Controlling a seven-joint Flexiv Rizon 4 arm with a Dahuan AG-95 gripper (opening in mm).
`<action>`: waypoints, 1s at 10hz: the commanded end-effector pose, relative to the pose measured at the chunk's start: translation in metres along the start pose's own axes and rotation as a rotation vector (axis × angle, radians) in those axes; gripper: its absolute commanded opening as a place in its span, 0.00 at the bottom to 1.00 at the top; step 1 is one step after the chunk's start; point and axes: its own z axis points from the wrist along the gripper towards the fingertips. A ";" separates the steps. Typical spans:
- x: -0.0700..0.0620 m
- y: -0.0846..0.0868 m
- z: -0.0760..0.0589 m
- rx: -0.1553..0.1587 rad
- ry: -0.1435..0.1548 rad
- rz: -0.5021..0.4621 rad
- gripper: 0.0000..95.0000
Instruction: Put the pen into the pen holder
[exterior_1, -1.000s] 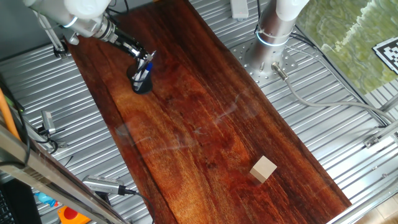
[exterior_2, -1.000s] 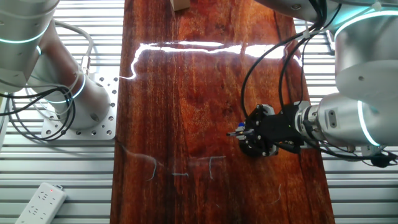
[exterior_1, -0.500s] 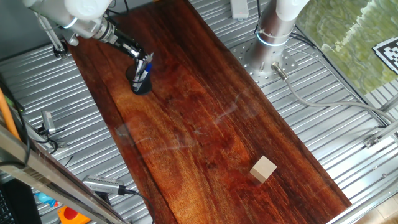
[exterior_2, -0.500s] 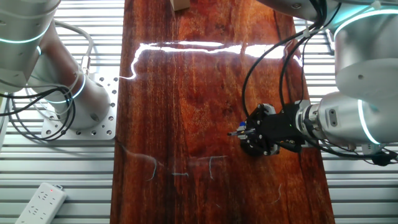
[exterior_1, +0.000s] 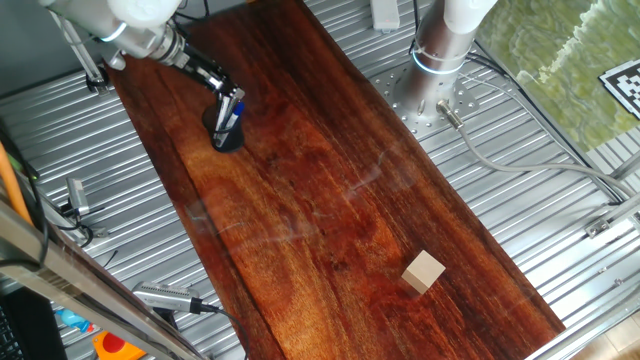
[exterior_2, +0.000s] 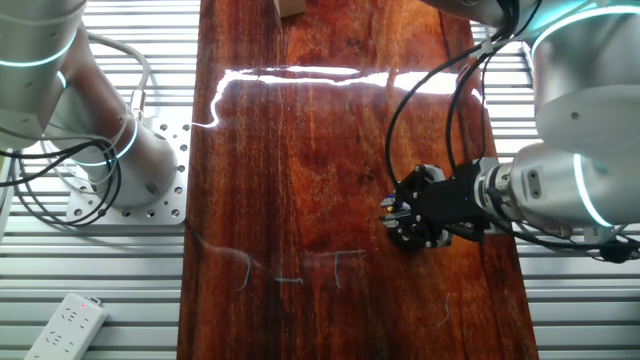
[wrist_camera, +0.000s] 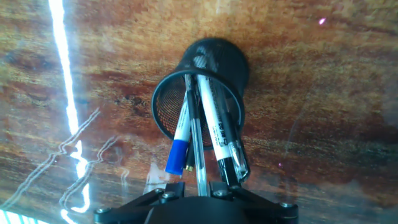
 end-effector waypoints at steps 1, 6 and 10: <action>-0.006 -0.003 -0.017 0.012 -0.044 -0.001 0.20; -0.028 0.006 -0.046 0.011 -0.239 0.049 0.00; -0.076 0.038 -0.057 -0.013 -0.437 0.109 0.00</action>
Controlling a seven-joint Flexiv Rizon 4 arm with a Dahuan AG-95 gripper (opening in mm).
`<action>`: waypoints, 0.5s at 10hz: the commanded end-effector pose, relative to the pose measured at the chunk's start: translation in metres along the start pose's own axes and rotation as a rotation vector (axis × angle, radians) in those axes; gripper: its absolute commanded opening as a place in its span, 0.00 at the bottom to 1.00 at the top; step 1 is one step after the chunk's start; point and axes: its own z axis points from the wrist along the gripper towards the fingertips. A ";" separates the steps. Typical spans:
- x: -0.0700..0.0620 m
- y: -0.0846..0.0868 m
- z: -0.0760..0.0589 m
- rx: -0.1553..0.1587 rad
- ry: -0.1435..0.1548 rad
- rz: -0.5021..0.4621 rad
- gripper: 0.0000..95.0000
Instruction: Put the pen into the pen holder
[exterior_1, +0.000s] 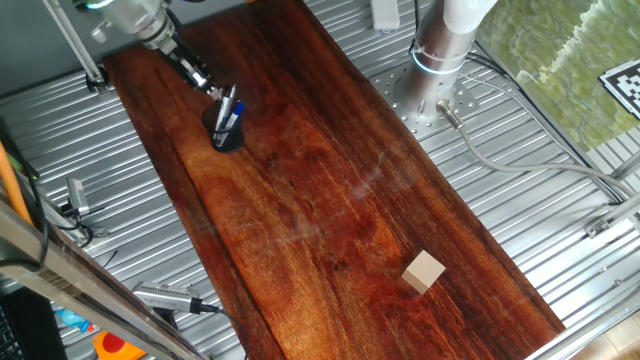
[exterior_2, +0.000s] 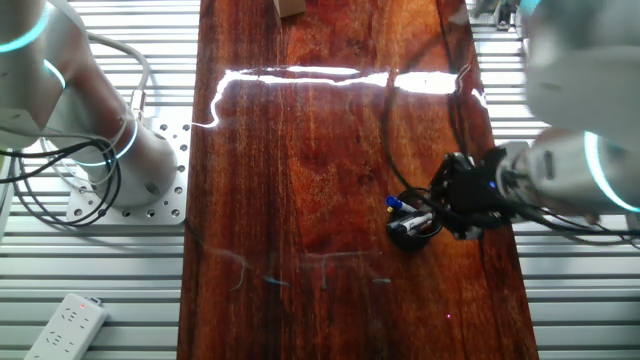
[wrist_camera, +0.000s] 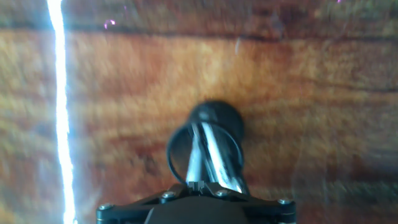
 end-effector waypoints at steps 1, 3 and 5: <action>-0.045 0.031 0.002 -0.027 -0.134 0.056 0.00; -0.066 0.048 0.002 -0.035 -0.170 0.074 0.00; -0.085 0.069 0.002 -0.043 -0.218 0.097 0.00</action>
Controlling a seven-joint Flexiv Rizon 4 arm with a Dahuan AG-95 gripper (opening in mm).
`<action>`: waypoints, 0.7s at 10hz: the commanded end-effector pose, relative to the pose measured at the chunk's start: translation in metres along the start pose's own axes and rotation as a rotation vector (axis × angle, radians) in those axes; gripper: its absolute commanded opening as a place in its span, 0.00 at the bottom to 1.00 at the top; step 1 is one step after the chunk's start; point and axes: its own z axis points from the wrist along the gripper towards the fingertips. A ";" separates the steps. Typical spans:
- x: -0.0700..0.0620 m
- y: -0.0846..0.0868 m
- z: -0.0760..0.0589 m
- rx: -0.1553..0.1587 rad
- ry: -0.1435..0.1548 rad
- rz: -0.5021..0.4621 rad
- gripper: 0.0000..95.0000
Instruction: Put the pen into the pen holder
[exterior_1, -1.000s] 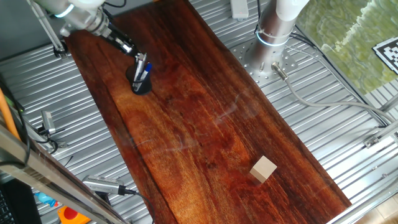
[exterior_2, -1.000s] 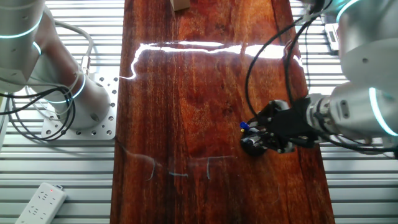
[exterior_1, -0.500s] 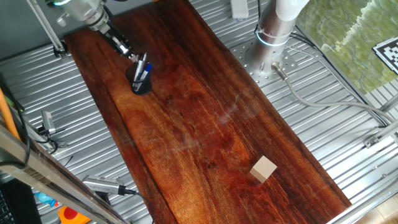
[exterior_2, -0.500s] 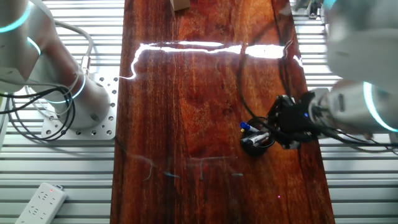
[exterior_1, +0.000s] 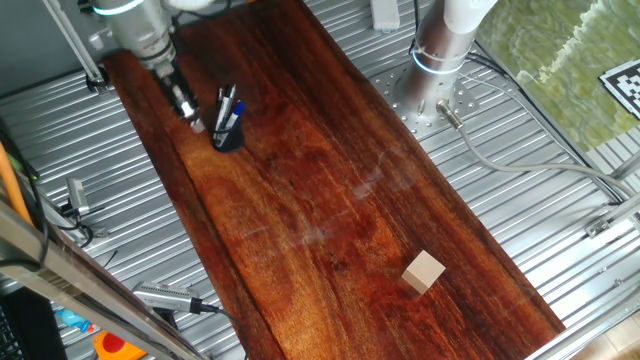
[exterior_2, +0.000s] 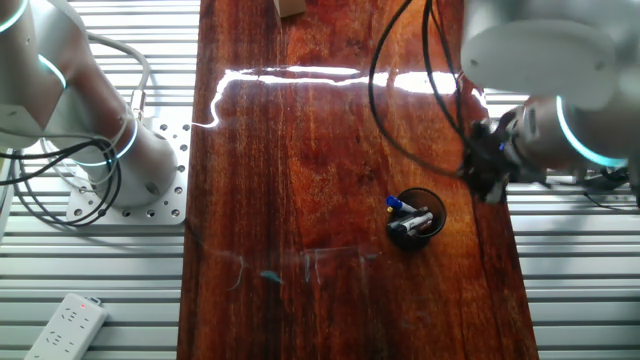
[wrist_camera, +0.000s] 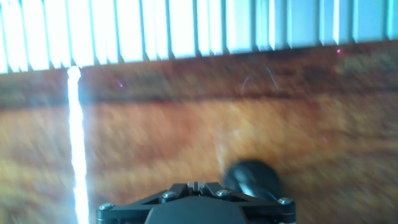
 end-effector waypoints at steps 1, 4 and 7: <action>-0.022 0.028 0.007 -0.008 -0.066 0.025 0.00; -0.032 0.068 0.028 0.032 -0.119 0.049 0.00; -0.037 0.093 0.038 0.083 -0.132 0.040 0.00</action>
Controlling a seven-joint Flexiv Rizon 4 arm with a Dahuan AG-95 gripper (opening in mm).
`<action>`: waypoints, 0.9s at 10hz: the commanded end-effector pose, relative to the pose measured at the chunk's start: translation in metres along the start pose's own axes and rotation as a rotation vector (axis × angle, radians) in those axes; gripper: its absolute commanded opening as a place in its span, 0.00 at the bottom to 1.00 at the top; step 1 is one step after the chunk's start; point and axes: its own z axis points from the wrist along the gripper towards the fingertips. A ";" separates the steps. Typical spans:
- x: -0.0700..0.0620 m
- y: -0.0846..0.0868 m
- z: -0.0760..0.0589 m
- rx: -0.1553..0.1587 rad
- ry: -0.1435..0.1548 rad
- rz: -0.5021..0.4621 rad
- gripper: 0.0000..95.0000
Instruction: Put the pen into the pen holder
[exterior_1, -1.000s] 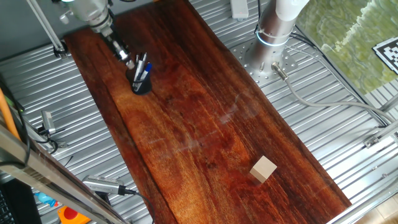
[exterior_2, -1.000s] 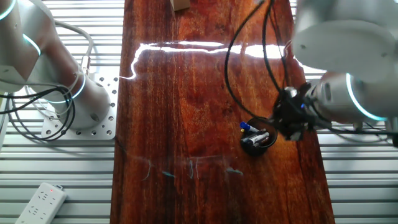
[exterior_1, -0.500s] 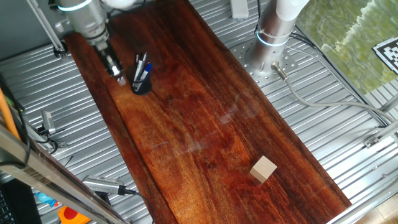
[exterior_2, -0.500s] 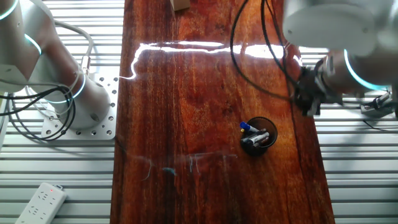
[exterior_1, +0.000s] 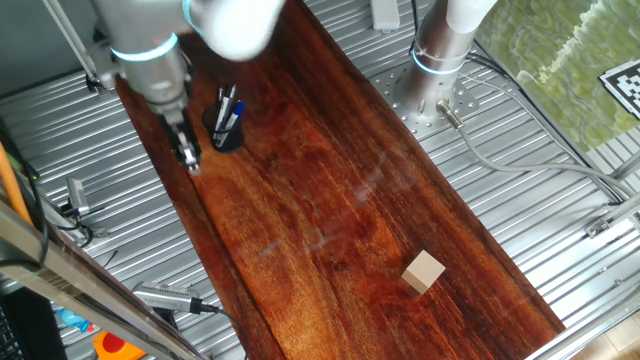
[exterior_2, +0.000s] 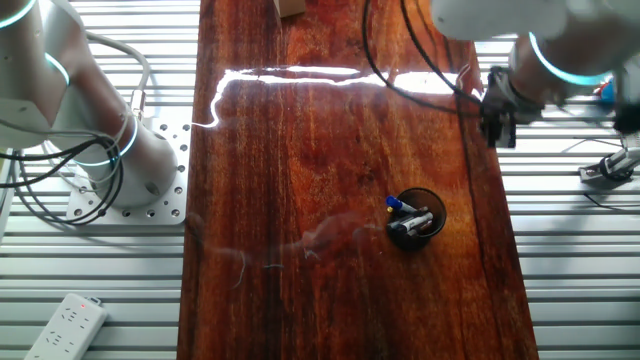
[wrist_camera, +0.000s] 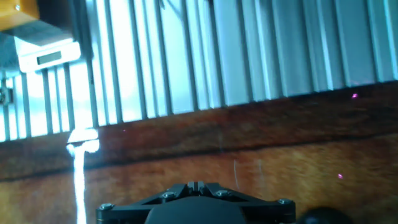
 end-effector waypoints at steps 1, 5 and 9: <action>-0.003 0.023 0.007 0.042 0.007 -0.019 0.00; 0.005 0.046 0.017 0.078 0.014 -0.029 0.00; 0.008 0.051 0.020 0.085 0.030 -0.088 0.00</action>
